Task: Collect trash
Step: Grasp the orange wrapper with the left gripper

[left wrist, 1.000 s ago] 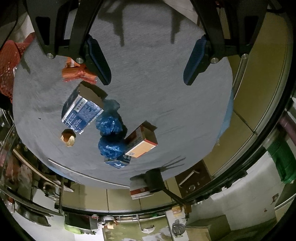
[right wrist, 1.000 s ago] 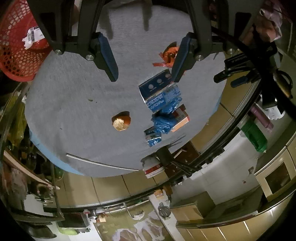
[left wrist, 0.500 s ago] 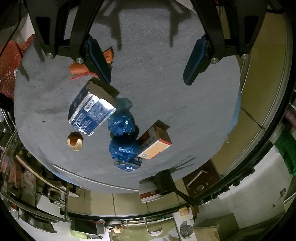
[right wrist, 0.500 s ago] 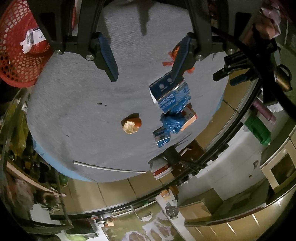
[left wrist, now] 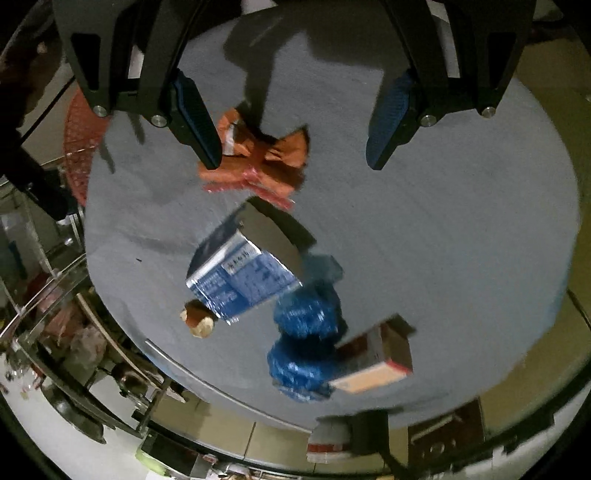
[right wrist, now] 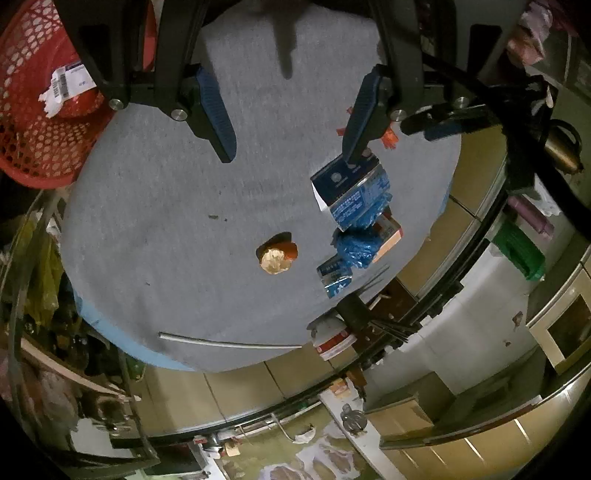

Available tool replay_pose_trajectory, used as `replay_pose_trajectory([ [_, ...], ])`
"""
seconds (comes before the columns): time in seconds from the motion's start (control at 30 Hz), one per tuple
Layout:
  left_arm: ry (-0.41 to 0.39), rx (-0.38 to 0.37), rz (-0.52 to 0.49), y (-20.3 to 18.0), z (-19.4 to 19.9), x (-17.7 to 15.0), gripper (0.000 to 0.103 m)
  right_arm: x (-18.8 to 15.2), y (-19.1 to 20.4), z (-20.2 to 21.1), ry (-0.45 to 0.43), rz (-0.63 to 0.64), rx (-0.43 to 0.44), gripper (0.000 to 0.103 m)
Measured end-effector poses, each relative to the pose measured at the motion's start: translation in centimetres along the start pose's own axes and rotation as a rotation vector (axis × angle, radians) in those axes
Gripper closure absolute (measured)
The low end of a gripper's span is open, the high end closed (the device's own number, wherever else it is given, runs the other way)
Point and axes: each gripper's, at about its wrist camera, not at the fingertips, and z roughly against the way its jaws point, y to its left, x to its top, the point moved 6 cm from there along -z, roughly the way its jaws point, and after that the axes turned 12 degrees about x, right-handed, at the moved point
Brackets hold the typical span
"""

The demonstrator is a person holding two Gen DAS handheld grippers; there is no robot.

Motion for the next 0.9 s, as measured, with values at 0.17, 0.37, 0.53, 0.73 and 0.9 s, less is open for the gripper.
replay_pose_trajectory([
  [0.17, 0.016, -0.065, 0.032, -1.1, -0.4, 0.3, 0.022, -0.2, 0.4, -0.1, 0.001, -0.003, 0.006, 0.039],
  [0.37, -0.003, -0.079, -0.013, -2.8, -1.7, 0.2, 0.030, -0.1, 1.5, 0.0, -0.004, 0.017, 0.001, 0.039],
  [0.53, -0.029, -0.077, 0.000, -1.7, -2.1, 0.0, 0.041, 0.0, 2.8, -0.6, 0.014, 0.030, 0.011, 0.039],
  [0.73, -0.084, -0.047, 0.013, 0.8, -0.5, 0.1, 0.093, 0.7, 4.7, -3.1, 0.070, -0.027, 0.099, 0.039],
  [0.9, -0.068, -0.033, 0.074, 3.9, -0.7, -0.4, 0.093, 2.2, 6.6, -7.1, 0.120, -0.090, 0.116, 0.039],
])
